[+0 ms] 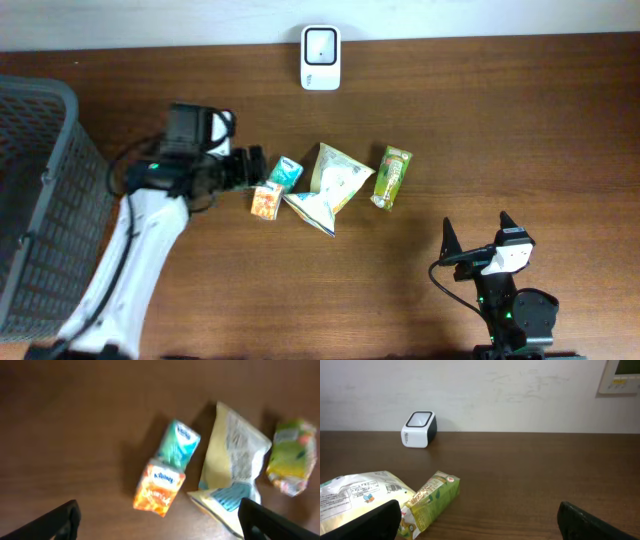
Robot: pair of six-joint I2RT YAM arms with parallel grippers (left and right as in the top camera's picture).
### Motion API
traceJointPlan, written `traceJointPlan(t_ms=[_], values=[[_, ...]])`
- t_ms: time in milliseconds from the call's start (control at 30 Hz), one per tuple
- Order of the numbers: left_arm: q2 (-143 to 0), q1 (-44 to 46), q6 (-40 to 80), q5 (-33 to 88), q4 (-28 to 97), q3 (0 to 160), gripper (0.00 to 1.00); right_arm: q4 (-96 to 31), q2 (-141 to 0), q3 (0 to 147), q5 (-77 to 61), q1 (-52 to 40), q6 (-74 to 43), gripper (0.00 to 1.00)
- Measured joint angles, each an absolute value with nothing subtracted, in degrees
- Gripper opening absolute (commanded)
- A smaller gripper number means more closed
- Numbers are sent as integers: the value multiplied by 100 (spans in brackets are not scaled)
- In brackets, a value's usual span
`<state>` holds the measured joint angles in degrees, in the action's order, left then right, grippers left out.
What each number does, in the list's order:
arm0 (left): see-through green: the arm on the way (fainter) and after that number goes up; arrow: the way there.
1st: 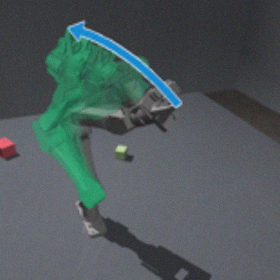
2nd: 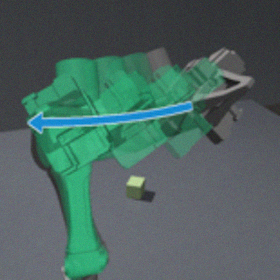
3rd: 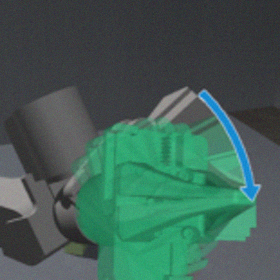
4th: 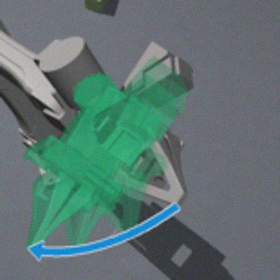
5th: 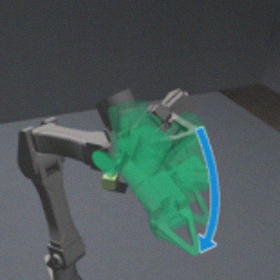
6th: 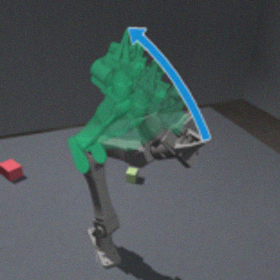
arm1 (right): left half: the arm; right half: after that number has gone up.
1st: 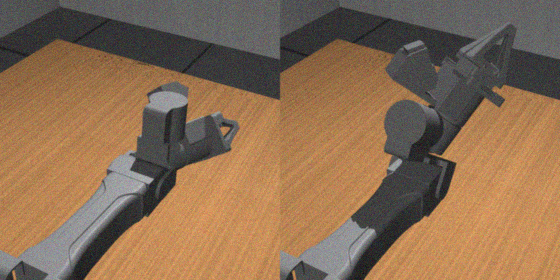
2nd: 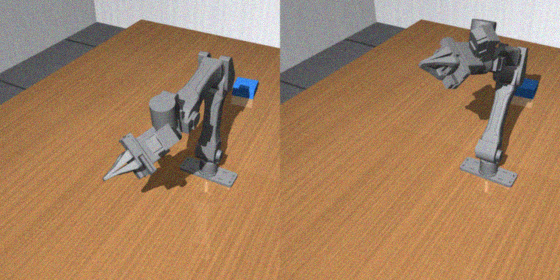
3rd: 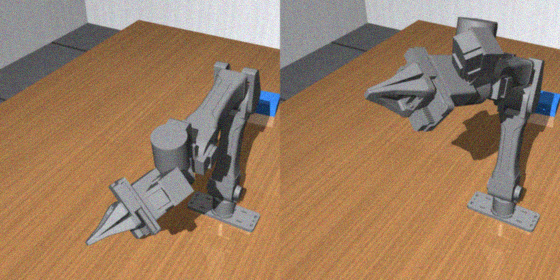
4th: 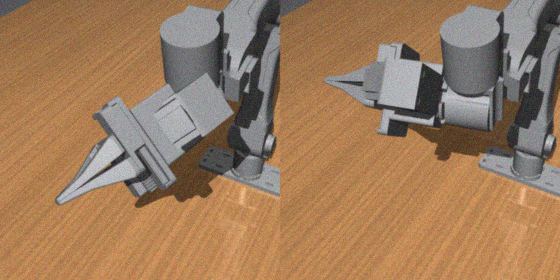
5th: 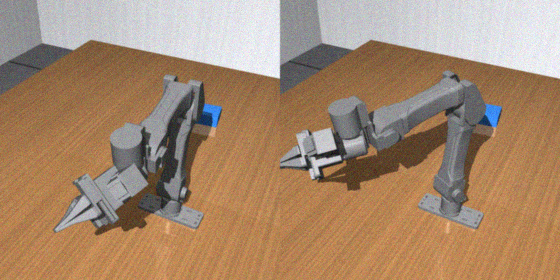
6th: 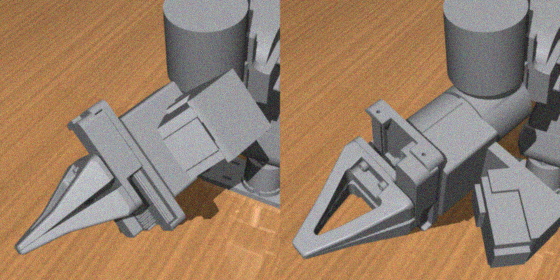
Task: Scan the item barcode
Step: 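Place the orange tissue pack beside the green one with the left gripper, then move the right gripper to the green tea pack and grasp it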
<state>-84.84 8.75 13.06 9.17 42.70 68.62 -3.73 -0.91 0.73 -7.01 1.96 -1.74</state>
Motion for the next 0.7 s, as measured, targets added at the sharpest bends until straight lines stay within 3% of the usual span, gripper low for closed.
traceJointPlan(t_ms=[200, 300, 400, 533, 700], values=[[-7762, 777, 672, -725, 4202, 6890, 99, -370, -91, 73, -701, 196, -172, 99], [-7301, 344, -207, -119, 4040, 6890, 99, -373, -91, 73, -701, 196, -174, 99], [-7295, -694, -644, 1011, 4036, 6890, 99, -338, -91, 73, -1009, 196, -174, 99], [-7297, -856, -757, 1546, 4095, 6890, 99, -521, -370, 333, -1822, 196, -489, 99], [-7332, -856, -775, 1616, 4075, 6890, 99, -2947, -3533, 3601, -2246, 196, -607, 99]])
